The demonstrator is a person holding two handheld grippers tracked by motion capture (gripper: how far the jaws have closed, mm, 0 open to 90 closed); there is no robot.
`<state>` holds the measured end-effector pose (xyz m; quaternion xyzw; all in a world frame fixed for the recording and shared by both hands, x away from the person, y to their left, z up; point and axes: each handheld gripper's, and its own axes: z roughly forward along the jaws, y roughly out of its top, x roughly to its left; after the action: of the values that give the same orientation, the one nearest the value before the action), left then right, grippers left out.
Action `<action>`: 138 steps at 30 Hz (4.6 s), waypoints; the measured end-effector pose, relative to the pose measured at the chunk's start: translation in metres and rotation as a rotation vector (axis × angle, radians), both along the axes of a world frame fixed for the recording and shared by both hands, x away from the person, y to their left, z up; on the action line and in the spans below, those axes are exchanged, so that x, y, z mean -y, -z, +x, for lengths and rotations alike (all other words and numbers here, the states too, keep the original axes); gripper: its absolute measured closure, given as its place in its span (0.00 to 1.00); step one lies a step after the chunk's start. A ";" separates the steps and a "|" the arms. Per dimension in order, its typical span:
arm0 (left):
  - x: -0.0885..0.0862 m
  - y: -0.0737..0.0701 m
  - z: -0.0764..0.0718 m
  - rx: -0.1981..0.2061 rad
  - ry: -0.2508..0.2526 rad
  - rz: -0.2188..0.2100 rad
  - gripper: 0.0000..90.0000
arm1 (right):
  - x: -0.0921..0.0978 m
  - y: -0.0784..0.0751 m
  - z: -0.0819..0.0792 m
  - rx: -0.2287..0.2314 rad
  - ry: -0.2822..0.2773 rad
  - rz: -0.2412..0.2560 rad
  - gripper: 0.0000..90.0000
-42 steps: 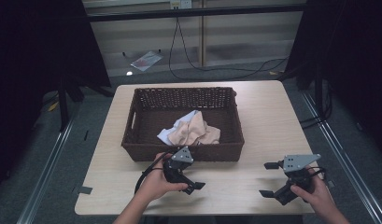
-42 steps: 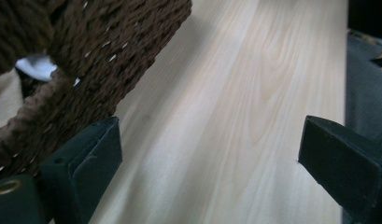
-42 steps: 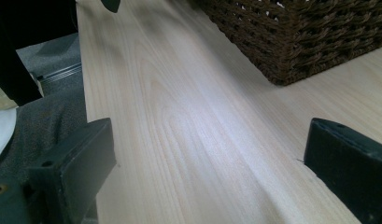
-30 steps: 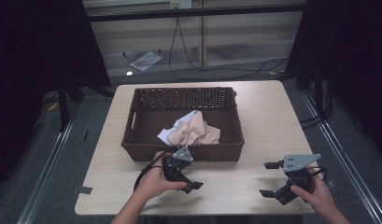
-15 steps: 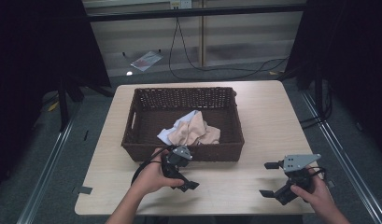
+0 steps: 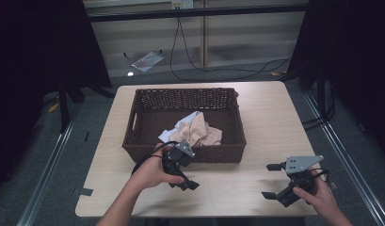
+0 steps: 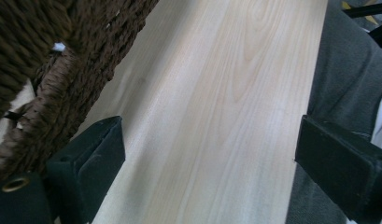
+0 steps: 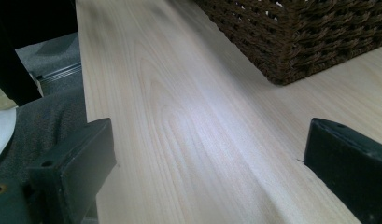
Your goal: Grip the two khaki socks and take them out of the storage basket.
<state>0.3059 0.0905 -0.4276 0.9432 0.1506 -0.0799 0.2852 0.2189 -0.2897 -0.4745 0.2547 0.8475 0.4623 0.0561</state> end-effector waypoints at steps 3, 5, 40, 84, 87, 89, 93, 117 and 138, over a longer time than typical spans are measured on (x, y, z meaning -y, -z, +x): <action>0.000 -0.010 0.001 -0.017 0.014 -0.002 0.09 | 0.000 0.000 0.000 0.000 -0.001 0.000 0.01; 0.001 -0.012 0.002 -0.019 0.021 0.001 0.09 | 0.000 0.000 0.000 0.001 -0.001 -0.001 0.01; -0.003 -0.077 0.087 -0.046 -0.162 0.079 0.13 | 0.001 -0.001 0.000 0.002 -0.002 -0.002 0.01; -0.002 0.005 0.154 -0.015 -0.374 0.172 0.74 | 0.001 -0.001 0.000 0.003 -0.008 0.002 0.01; -0.002 0.000 0.154 -0.025 -0.368 0.205 0.90 | 0.001 -0.001 0.000 0.003 -0.008 0.001 0.01; -0.004 -0.004 0.153 -0.044 -0.368 0.195 0.93 | 0.001 -0.001 0.000 0.003 -0.009 0.002 0.01; -0.011 -0.013 0.152 -0.080 -0.377 0.201 0.93 | 0.001 -0.001 0.000 0.002 -0.007 0.001 0.01; -0.019 -0.033 0.153 -0.098 -0.424 0.161 0.90 | 0.001 -0.001 0.000 0.003 -0.008 0.003 0.01; -0.029 -0.080 0.136 -0.141 -0.371 0.137 0.93 | 0.001 0.000 0.001 0.002 -0.006 0.008 0.01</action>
<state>0.4418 0.1195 -0.3480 0.9085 0.3464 -0.0814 0.2189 0.2197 -0.2904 -0.4741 0.2518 0.8465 0.4659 0.0543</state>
